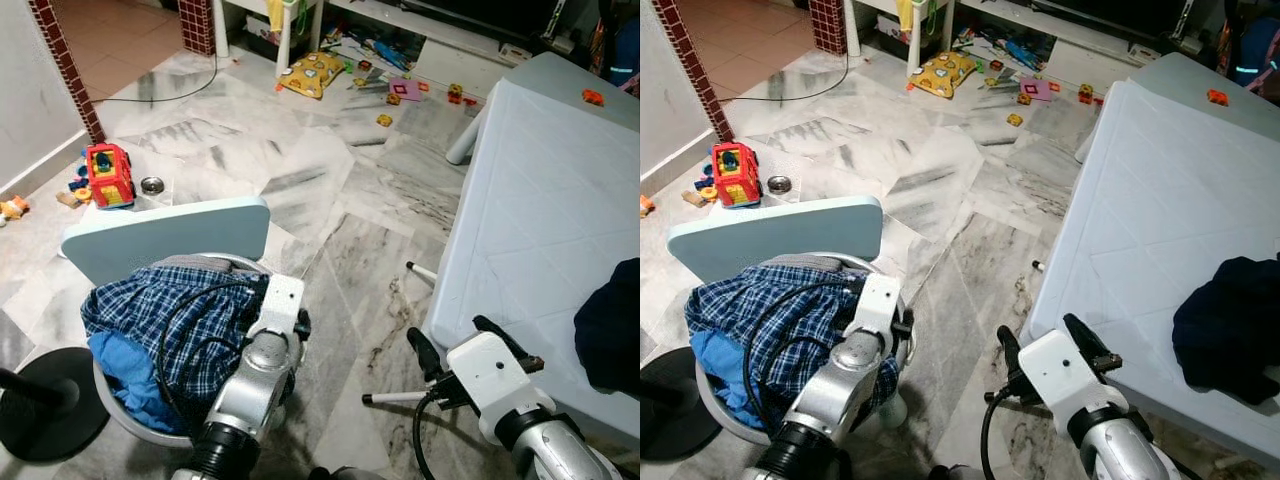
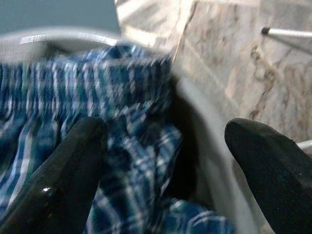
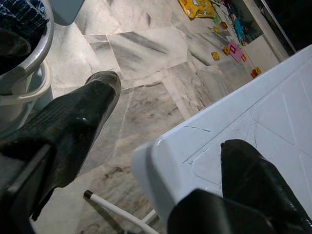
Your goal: Hang hanger
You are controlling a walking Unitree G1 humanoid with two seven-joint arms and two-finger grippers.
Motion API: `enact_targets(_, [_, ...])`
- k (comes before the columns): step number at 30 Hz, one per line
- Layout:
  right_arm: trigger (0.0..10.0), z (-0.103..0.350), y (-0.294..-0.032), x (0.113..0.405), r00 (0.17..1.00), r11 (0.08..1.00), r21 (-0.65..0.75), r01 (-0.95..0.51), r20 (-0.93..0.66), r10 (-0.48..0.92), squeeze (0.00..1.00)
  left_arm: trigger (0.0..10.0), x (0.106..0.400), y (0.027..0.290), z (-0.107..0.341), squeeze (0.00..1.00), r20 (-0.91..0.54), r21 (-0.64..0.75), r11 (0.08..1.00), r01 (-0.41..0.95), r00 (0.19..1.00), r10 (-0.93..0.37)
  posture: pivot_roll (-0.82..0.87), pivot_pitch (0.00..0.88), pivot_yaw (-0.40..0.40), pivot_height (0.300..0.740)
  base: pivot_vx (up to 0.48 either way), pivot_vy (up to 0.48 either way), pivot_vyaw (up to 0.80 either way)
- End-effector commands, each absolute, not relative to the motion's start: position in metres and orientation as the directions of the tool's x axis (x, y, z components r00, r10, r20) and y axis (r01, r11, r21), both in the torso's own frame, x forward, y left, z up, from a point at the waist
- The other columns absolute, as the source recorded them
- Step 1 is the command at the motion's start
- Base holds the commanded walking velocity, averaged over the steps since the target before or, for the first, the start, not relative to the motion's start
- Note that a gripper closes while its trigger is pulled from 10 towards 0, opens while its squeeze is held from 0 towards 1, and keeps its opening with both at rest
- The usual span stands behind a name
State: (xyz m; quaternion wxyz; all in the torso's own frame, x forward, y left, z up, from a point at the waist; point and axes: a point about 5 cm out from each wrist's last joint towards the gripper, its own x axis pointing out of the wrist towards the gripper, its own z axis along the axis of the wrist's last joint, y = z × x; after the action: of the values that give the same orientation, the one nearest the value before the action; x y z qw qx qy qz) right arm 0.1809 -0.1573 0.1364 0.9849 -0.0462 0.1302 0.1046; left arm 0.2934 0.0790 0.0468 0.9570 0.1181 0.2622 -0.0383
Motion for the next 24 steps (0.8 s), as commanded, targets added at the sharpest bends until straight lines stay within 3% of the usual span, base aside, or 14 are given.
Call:
enact_targets(1, [10.0,0.135,-0.16,0.181,0.944,0.975,-0.073,-0.211,-0.274,0.184,0.0,10.0,0.292,0.079,0.042,0.0,-0.535,0.202,0.972,0.117,0.845,0.01,-0.04,0.158,-0.162,0.74,0.0,0.0,0.0])
enact_targets(14, [10.0,0.137,-0.16,0.18,0.943,0.973,-0.074,-0.218,-0.274,0.19,0.0,10.0,0.308,0.084,0.039,0.0,-0.537,0.225,0.97,0.095,0.842,0.042,-0.06,0.161,-0.174,0.74,0.0,0.0,0.0])
enact_targets(24, [10.0,0.137,-0.162,0.18,0.944,0.974,-0.081,-0.21,-0.275,0.181,0.0,10.0,0.32,0.07,0.056,0.0,-0.441,0.257,0.959,0.123,0.897,0.004,-0.07,0.165,-0.175,0.74,0.0,0.0,0.0])
